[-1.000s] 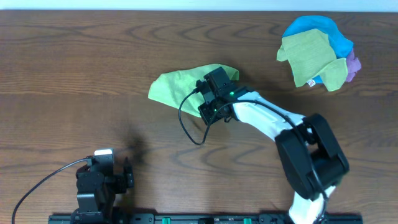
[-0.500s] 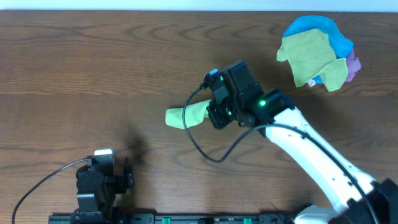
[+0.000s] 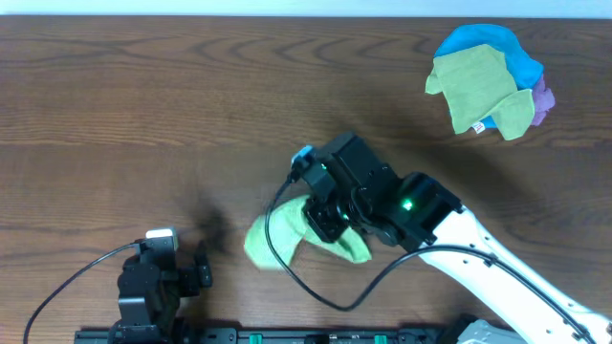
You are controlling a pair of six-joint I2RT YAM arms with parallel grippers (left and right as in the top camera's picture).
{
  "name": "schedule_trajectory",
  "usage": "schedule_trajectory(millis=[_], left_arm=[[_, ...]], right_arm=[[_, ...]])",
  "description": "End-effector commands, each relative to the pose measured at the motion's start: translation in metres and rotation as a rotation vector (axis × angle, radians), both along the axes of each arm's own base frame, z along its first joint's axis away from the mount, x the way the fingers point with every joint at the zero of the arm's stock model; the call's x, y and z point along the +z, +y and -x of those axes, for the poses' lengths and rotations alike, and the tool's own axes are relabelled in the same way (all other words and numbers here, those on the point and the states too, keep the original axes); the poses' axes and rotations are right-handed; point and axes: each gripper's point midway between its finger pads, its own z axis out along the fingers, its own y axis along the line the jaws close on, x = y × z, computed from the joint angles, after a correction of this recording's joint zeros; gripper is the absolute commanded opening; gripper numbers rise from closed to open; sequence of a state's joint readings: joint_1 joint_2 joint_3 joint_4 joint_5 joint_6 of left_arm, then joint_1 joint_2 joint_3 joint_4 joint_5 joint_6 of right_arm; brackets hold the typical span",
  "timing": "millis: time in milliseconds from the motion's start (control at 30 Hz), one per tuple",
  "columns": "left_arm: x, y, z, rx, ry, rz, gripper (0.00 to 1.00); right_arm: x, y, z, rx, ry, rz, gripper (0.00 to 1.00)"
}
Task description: Fold the cloth
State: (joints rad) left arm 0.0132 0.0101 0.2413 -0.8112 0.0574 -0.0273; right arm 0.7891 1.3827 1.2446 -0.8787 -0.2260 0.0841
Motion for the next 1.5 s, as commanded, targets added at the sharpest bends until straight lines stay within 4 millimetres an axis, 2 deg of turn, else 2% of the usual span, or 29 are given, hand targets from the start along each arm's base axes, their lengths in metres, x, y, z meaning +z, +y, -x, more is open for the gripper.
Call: schedule_trajectory(millis=[0, 100, 200, 233, 267, 300, 333, 400, 467, 567, 633, 800, 900, 967, 1033, 1167, 1267, 1367, 1467], left_arm=[[-0.004, -0.005, 0.000, 0.014, 0.006, 0.065, 0.95], [-0.004, -0.006, 0.000, 0.008, 0.006, 0.070, 0.95], [-0.004, -0.006, 0.000, 0.012, 0.006, 0.073, 0.96], [-0.004, -0.006, 0.000, 0.014, 0.006, 0.077, 0.95], [-0.004, -0.006, 0.000, 0.015, 0.006, 0.078, 0.95], [-0.004, -0.006, 0.000, 0.015, 0.006, 0.078, 0.95], [-0.004, -0.006, 0.000, 0.015, 0.006, 0.078, 0.95], [-0.004, -0.006, 0.000, 0.015, 0.006, 0.078, 0.95], [-0.004, -0.006, 0.000, 0.015, 0.006, 0.078, 0.95], [-0.004, -0.006, 0.000, 0.015, 0.006, 0.078, 0.95], [-0.004, -0.006, 0.000, 0.015, 0.006, 0.078, 0.95], [-0.004, -0.007, 0.000, 0.010, 0.005, 0.083, 0.95], [-0.002, -0.012, -0.001, -0.012, -0.002, 0.099, 0.96], [-0.001, -0.015, -0.001, -0.029, -0.005, 0.112, 0.95], [-0.001, -0.018, -0.001, -0.042, -0.006, 0.122, 0.95], [-0.001, -0.019, -0.001, -0.047, -0.005, 0.126, 0.95], [-0.001, -0.020, -0.001, -0.048, -0.005, 0.126, 0.95], [-0.001, -0.020, -0.001, -0.048, -0.005, 0.126, 0.95], [-0.001, -0.020, -0.001, -0.047, -0.005, 0.127, 0.95]], right_arm=[[-0.003, -0.004, -0.030, -0.087, -0.073, 0.033, 0.01], [-0.019, -0.004, -0.062, -0.137, -0.099, 0.045, 0.01], [-0.051, -0.005, -0.104, -0.178, -0.122, 0.071, 0.02], [-0.062, -0.008, -0.124, -0.219, -0.148, 0.084, 0.11], [-0.071, -0.012, -0.142, -0.256, -0.177, 0.095, 0.37], [-0.079, -0.014, -0.160, -0.290, -0.208, 0.096, 0.51], [-0.083, -0.015, -0.171, -0.308, -0.224, 0.090, 0.61], [-0.082, -0.017, -0.184, -0.330, -0.245, 0.073, 0.71], [-0.075, -0.023, -0.192, -0.360, -0.271, 0.073, 0.75], [-0.066, -0.029, -0.197, -0.387, -0.304, 0.090, 0.77], [-0.069, -0.033, -0.193, -0.380, -0.292, 0.113, 0.77], [-0.093, -0.047, -0.163, -0.348, -0.156, 0.210, 0.74], [-0.105, -0.048, -0.141, -0.326, -0.041, 0.211, 0.72], [-0.108, -0.049, -0.137, -0.339, -0.007, 0.203, 0.71], [-0.108, -0.052, -0.144, -0.381, -0.012, 0.181, 0.70], [-0.113, -0.061, -0.171, -0.467, -0.040, 0.127, 0.69], [-0.135, -0.073, -0.190, -0.525, -0.023, 0.118, 0.70], [-0.154, -0.070, -0.199, -0.519, 0.020, 0.067, 0.68], [-0.163, -0.066, -0.205, -0.526, 0.032, 0.030, 0.66]])
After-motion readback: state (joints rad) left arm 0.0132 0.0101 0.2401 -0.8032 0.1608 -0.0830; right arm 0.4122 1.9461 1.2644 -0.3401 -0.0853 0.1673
